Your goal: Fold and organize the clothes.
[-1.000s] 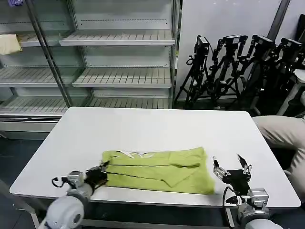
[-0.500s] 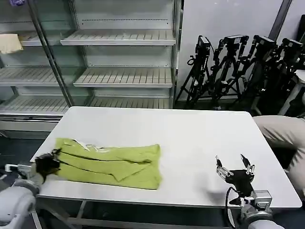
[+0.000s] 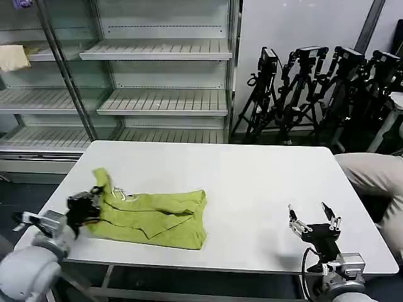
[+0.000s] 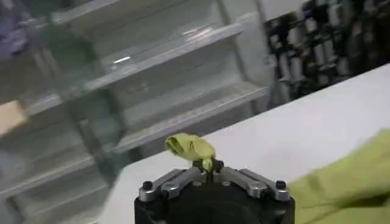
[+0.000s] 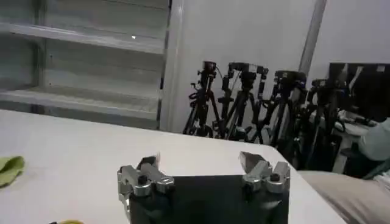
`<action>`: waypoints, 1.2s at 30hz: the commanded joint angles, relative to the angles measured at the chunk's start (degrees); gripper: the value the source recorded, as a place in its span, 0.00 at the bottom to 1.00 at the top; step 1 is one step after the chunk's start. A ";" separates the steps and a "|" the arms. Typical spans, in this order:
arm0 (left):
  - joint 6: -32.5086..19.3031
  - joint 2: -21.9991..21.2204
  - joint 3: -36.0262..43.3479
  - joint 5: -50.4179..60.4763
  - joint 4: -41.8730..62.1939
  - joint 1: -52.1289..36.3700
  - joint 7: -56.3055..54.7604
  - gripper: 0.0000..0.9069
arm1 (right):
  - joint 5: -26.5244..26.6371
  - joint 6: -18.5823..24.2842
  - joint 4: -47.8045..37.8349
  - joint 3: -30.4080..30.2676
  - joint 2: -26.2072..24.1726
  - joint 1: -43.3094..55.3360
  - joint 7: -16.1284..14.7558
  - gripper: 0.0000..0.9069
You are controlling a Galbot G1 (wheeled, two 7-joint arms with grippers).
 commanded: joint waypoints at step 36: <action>5.46 -9.59 30.71 -3.39 3.08 -19.92 -8.54 0.01 | -1.08 0.06 1.59 1.83 1.63 -1.63 -0.46 1.00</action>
